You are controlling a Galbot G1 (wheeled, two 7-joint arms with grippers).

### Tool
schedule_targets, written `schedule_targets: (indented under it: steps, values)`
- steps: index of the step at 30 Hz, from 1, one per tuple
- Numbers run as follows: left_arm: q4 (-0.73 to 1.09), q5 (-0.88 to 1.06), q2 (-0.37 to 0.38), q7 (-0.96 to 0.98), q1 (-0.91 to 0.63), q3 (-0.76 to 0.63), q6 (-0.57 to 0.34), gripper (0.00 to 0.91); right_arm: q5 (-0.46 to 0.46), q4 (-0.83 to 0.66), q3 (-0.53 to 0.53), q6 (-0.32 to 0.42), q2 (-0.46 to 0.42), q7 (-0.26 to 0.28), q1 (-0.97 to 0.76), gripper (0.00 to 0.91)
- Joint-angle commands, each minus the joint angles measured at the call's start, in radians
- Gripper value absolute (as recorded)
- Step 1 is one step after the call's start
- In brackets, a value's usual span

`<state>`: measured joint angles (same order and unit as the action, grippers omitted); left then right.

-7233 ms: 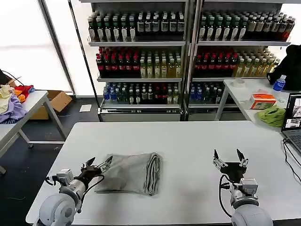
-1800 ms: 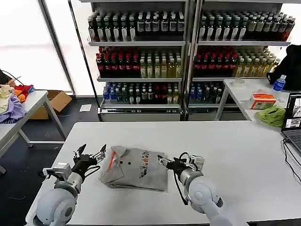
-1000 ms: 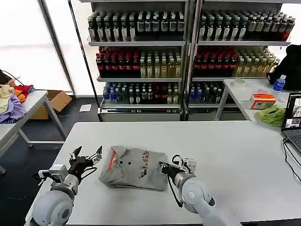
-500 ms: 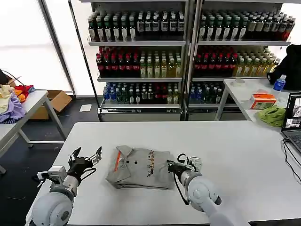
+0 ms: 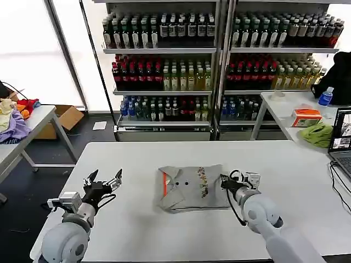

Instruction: Fold and organize the clothes.

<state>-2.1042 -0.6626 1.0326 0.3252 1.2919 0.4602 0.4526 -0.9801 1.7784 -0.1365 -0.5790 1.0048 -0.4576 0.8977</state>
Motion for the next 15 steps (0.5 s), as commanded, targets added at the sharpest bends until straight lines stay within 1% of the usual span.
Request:
schedule_targets:
  steps: [1, 3, 5, 7, 8, 9, 10, 12, 15]
  values:
    - [-0.006, 0.002, 0.006, -0.001, 0.004, 0.000, 0.001, 0.907, 0.224, -0.124, -0.053, -0.001, -0.025, 0.128, -0.041, 0.907]
    - [-0.009, 0.002, 0.006, -0.001, 0.010, 0.004, 0.000, 0.907, 0.271, -0.095, -0.062, -0.001, -0.031, 0.150, 0.000, 0.907]
    - [-0.011, 0.002, 0.009, -0.001, 0.015, 0.007, 0.000, 0.907, 0.310, -0.049, -0.080, -0.001, -0.037, 0.155, 0.049, 0.907]
    - [-0.014, 0.005, 0.012, -0.001, 0.020, 0.007, 0.000, 0.907, 0.320, 0.021, -0.102, -0.002, -0.048, 0.156, 0.107, 0.907]
    - [-0.014, 0.006, 0.014, -0.001, 0.021, 0.007, -0.001, 0.907, 0.355, 0.049, -0.114, -0.001, -0.050, 0.161, 0.135, 0.907]
    - [-0.013, 0.006, 0.015, -0.001, 0.022, 0.006, -0.001, 0.907, 0.422, 0.069, -0.126, 0.001, -0.046, 0.165, 0.157, 0.907]
    - [-0.013, 0.008, 0.016, -0.002, 0.022, 0.004, -0.001, 0.907, 0.463, 0.090, -0.138, 0.003, -0.039, 0.164, 0.173, 0.907]
    - [-0.013, 0.012, 0.019, -0.002, 0.019, -0.003, 0.000, 0.907, 0.470, 0.121, -0.141, 0.024, -0.029, 0.165, 0.192, 0.907]
    - [-0.016, 0.017, 0.026, -0.002, 0.015, -0.015, 0.000, 0.907, 0.474, 0.145, -0.117, 0.056, -0.006, 0.204, 0.193, 0.907]
